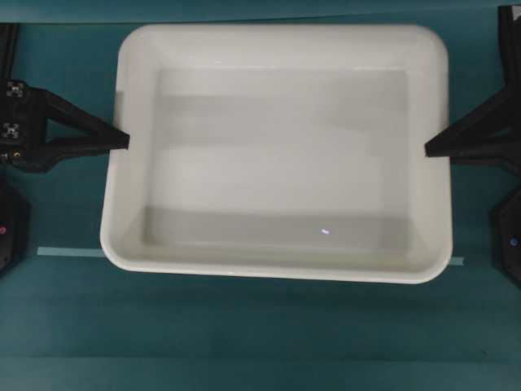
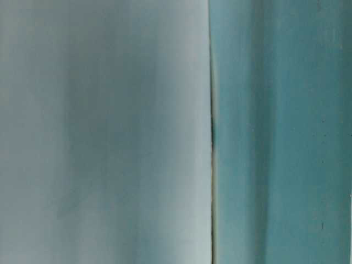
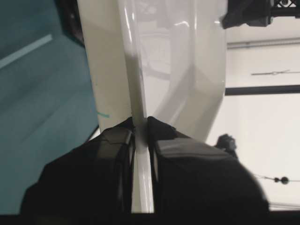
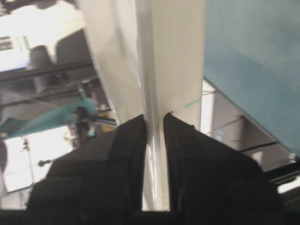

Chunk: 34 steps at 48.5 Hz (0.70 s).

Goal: Lift the white case with both hands.
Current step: 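Lift the tray upward with both grippers holding its rims, then lower the held tray back down onto the table with both grippers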

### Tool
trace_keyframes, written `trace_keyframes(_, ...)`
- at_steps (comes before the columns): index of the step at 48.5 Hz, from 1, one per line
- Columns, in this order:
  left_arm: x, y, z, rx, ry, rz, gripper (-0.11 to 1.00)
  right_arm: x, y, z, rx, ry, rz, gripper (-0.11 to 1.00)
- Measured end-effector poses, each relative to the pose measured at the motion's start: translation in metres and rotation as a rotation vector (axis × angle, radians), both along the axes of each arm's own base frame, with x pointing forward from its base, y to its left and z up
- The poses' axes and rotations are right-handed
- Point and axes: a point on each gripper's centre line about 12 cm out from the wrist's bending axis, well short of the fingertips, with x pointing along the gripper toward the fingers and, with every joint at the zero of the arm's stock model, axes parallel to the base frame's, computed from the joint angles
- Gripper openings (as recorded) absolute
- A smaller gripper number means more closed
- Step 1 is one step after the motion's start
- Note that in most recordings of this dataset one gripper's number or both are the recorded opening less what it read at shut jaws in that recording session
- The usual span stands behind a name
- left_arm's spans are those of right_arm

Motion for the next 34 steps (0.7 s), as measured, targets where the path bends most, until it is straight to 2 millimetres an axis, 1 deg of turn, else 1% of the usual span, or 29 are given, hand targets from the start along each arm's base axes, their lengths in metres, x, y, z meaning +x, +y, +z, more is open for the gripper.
trace_keyframes(8,-0.001,0.0,0.017,0.002,-0.041,0.0,0.06,-0.001,0.001,0.001,0.0,0.011,0.007,0.11)
trace_keyframes(12,-0.001,0.0,0.022,0.002,-0.052,0.0,0.06,-0.001,0.001,0.001,0.001,0.014,0.007,0.11)
trace_keyframes(34,-0.001,0.0,0.024,0.002,-0.057,0.0,0.06,-0.001,0.001,0.001,0.001,0.014,0.009,0.11)
